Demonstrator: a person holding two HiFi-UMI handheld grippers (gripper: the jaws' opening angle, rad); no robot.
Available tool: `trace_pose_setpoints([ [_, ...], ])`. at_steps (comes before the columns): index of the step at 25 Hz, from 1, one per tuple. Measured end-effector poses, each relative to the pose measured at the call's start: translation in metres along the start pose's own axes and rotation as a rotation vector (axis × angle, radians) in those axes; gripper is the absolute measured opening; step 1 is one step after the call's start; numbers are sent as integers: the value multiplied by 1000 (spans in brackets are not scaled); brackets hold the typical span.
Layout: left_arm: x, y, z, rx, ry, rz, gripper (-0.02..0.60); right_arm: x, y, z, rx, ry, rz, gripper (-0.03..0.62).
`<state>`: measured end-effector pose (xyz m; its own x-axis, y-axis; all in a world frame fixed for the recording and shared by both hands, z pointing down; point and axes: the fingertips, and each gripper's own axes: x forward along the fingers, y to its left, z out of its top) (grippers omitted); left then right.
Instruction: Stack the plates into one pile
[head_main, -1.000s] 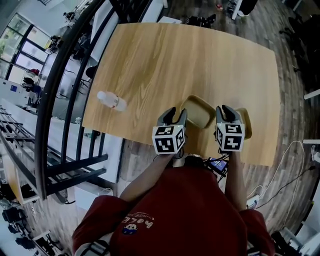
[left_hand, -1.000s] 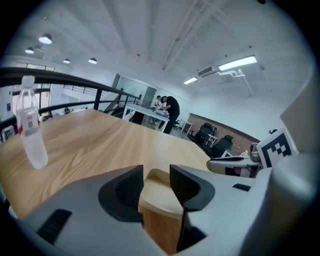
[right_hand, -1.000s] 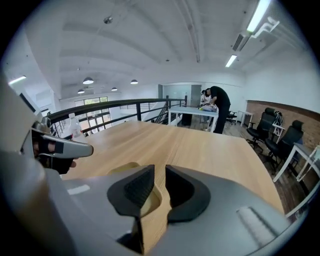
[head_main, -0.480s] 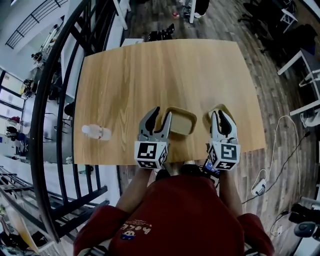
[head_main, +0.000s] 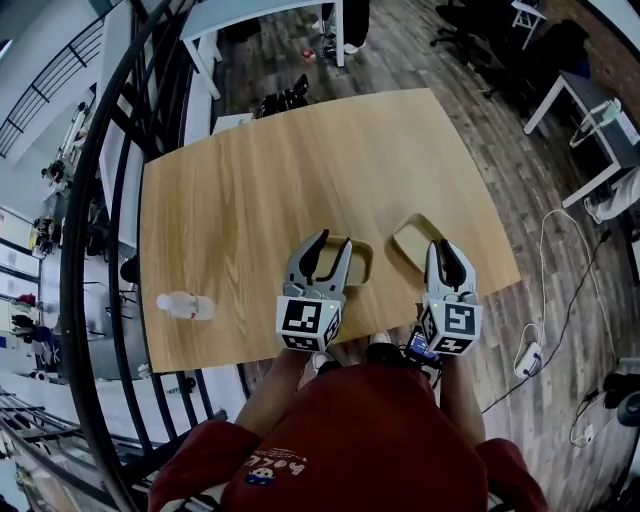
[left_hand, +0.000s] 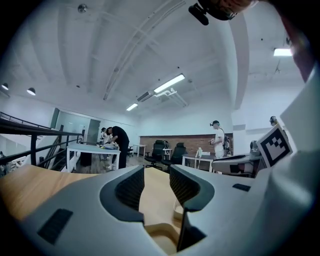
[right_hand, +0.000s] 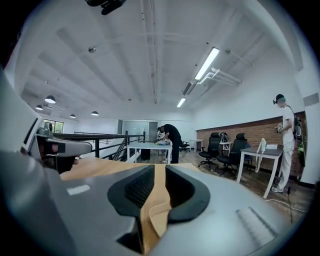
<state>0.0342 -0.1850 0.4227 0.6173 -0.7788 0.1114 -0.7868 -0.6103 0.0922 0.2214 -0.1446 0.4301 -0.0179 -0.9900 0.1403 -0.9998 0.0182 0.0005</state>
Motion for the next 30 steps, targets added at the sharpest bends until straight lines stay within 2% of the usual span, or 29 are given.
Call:
trace_pose_setpoints([
  [9, 35, -48, 1, 65, 53, -166, 160, -31, -48, -14, 41, 35, -162, 78],
  [16, 68, -82, -19, 114, 154, -273, 160, -46, -75, -33, 102, 88, -221, 78],
  [19, 79, -89, -29, 134, 193, -291, 160, -47, -79, -51, 138, 130, -220, 78],
  [23, 99, -88, -51, 159, 298, -263, 160, -43, -85, -77, 197, 209, -230, 78],
  [30, 133, -93, -86, 201, 437, -288, 161, -25, -87, -127, 362, 360, -225, 80],
])
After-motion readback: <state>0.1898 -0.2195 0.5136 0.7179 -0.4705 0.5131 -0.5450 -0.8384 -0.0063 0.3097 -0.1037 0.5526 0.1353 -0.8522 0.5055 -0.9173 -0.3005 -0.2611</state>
